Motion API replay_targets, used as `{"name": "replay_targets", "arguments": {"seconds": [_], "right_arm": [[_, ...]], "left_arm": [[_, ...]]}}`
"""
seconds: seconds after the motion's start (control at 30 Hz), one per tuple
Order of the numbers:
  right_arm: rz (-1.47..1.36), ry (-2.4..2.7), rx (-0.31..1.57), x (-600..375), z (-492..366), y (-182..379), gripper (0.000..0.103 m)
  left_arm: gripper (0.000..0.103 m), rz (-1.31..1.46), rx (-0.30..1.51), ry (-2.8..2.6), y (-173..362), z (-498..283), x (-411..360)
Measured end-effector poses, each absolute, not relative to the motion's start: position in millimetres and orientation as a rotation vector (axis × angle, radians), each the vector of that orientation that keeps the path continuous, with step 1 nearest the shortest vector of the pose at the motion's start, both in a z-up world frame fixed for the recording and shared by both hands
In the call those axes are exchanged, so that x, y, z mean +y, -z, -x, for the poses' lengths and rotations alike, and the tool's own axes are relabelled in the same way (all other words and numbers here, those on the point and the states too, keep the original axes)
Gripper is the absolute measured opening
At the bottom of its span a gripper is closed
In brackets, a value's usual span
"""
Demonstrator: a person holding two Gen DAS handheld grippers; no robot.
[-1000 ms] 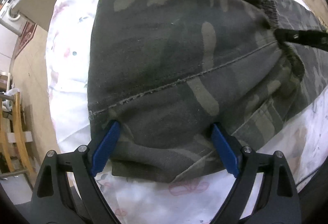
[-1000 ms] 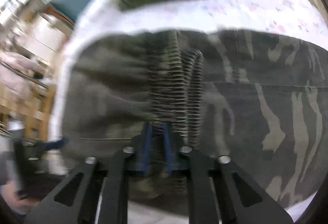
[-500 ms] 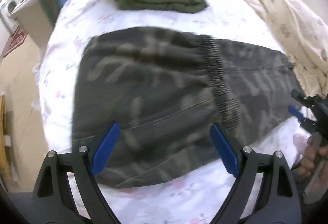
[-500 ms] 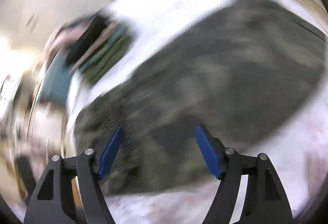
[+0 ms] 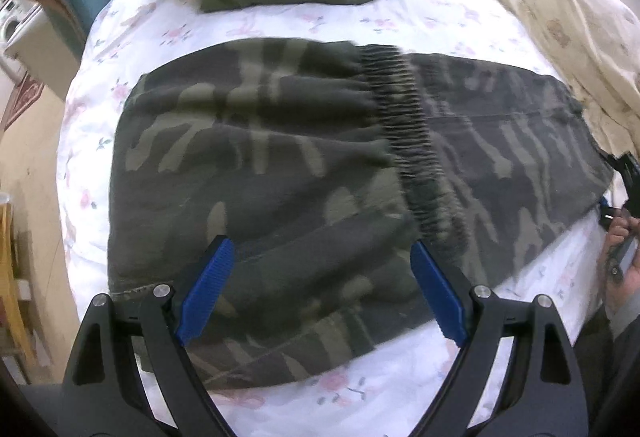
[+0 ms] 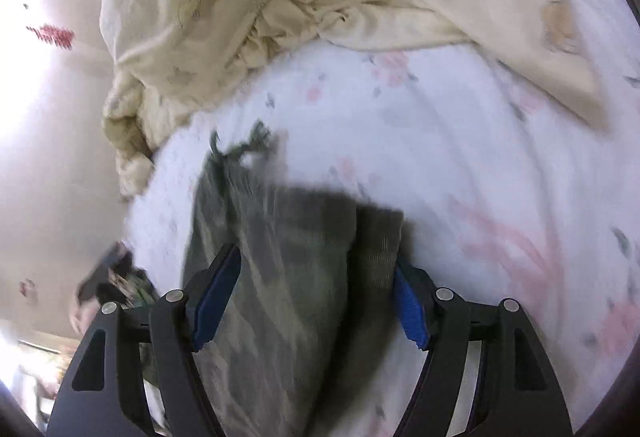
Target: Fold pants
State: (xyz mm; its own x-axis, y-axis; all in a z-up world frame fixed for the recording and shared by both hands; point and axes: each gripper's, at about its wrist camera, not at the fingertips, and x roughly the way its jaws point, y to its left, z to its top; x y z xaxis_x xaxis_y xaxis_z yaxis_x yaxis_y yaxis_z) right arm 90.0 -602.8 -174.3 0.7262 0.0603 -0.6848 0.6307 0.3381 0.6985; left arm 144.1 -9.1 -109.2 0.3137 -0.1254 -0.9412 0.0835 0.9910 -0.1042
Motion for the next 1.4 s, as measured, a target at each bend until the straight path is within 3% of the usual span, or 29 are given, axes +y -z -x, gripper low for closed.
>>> {"name": "replay_targets", "arguments": {"seconds": [0.03,0.07,0.2,0.3,0.43,0.53,0.7,0.83,0.93,0.97,1.03,1.1,1.13,1.17,1.23,1.4], "right_arm": [[-1.197,0.395,0.687,-608,-90,178,0.041],[-1.195,0.359,0.695,-609,-95,178,0.012],[-0.901,0.228,0.647,-575,-115,120,0.011],[-0.617,-0.022,0.65,-508,-139,66,0.011],[-0.354,-0.276,0.692,-408,-143,35,0.011],[-0.19,-0.409,0.77,-335,-138,48,0.011],[0.056,-0.516,0.968,-239,-117,126,0.011],[0.274,-0.468,1.086,-208,-112,167,0.024],[0.165,-0.554,1.138,-219,-112,147,0.064],[0.112,-0.581,1.124,-225,-111,136,0.065],[-0.004,-0.633,1.058,-241,-111,110,0.062],[-0.152,-0.621,1.005,-262,-124,94,0.051],[-0.207,-0.596,1.009,-268,-133,95,0.03],[-0.249,-0.554,1.027,-272,-147,100,0.018],[-0.28,-0.47,1.04,-275,-174,107,0.01],[-0.276,-0.306,1.082,-273,-246,131,0.009]], "left_arm": [[0.087,0.043,1.247,0.125,111,-147,-6],[0.087,0.052,1.251,0.114,112,-149,-2],[0.087,0.106,1.247,0.087,109,-156,11],[0.087,0.135,1.233,0.092,103,-157,15],[0.087,0.13,1.209,0.111,95,-150,15],[0.087,0.141,1.211,0.12,94,-144,18],[0.087,0.148,1.207,0.124,91,-136,21],[0.087,0.161,1.2,0.134,86,-133,24],[0.088,0.166,1.194,0.142,83,-131,25],[0.088,0.169,1.193,0.143,83,-131,25],[0.087,0.175,1.191,0.145,82,-131,26],[0.087,0.176,1.188,0.146,81,-130,25],[0.087,0.17,1.188,0.147,81,-130,24],[0.087,0.166,1.188,0.147,82,-129,23],[0.087,0.162,1.19,0.141,83,-128,24],[0.087,0.175,1.198,0.111,87,-126,34]]}}
